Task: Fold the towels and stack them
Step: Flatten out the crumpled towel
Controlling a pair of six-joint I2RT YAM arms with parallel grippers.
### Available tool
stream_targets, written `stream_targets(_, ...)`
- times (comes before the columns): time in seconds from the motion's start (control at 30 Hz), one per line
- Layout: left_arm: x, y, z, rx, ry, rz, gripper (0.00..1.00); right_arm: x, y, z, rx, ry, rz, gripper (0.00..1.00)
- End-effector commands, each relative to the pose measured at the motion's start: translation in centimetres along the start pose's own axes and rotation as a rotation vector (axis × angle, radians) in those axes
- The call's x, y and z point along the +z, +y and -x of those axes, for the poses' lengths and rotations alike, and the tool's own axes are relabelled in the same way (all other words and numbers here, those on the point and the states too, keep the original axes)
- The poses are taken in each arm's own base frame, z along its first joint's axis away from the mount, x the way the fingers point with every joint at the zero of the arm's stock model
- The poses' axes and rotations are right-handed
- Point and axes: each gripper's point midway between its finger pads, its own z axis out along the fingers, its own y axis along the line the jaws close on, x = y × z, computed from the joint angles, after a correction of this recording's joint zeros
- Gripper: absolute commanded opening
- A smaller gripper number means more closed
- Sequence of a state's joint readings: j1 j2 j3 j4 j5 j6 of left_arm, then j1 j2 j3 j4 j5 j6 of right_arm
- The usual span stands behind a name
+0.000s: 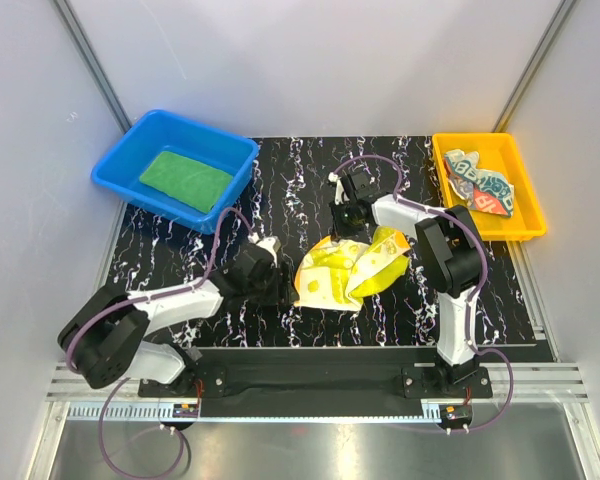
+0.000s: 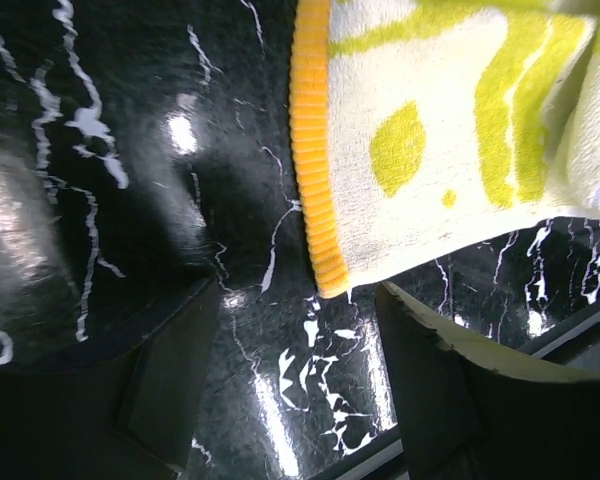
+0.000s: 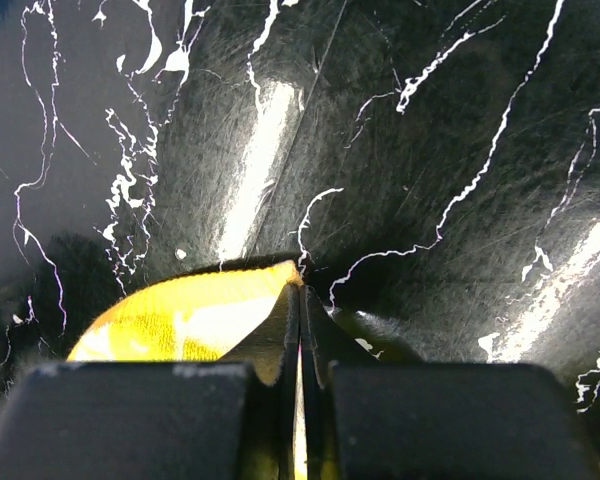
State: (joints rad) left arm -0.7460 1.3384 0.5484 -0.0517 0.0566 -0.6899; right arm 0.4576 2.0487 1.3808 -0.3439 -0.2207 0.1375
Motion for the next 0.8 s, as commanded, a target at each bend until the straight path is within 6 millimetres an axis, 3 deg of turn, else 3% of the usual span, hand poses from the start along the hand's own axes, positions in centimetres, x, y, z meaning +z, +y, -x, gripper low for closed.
stream_targets(0.0,0.9,-2.1,0.4,-0.02,-0.029,-0.055,0.67,0.0,-2.4,-1.5,0.032,0.032,-0.112,0.0)
stream_targets(0.23,2.8,-1.8,-2.0,-0.06,0.032,0.013,0.62,-0.3,-2.1,-1.2,0.034,0.012,-0.091,0.0)
stream_targets(0.4,3.5,0.5,-3.6,-0.054,0.07,0.128,0.56,-1.1,-2.1,-1.2,0.029,-0.001,-0.098,0.0)
stream_targets(0.5,3.9,1.8,-4.2,-0.052,0.082,0.179,0.41,-1.6,-1.8,-1.0,0.027,-0.02,-0.091,0.0)
stream_targets(0.53,4.1,1.7,-4.1,-0.052,0.084,0.183,0.29,-1.8,-1.7,-0.8,0.026,-0.03,-0.087,0.0)
stream_targets(0.67,4.7,1.7,-3.8,-0.034,0.102,0.209,0.03,-3.3,-1.1,0.4,0.032,-0.074,-0.081,0.0)
stream_targets(0.77,4.2,1.3,-2.8,0.012,0.092,0.217,0.0,-5.0,-0.6,1.5,0.031,-0.119,-0.079,0.0)
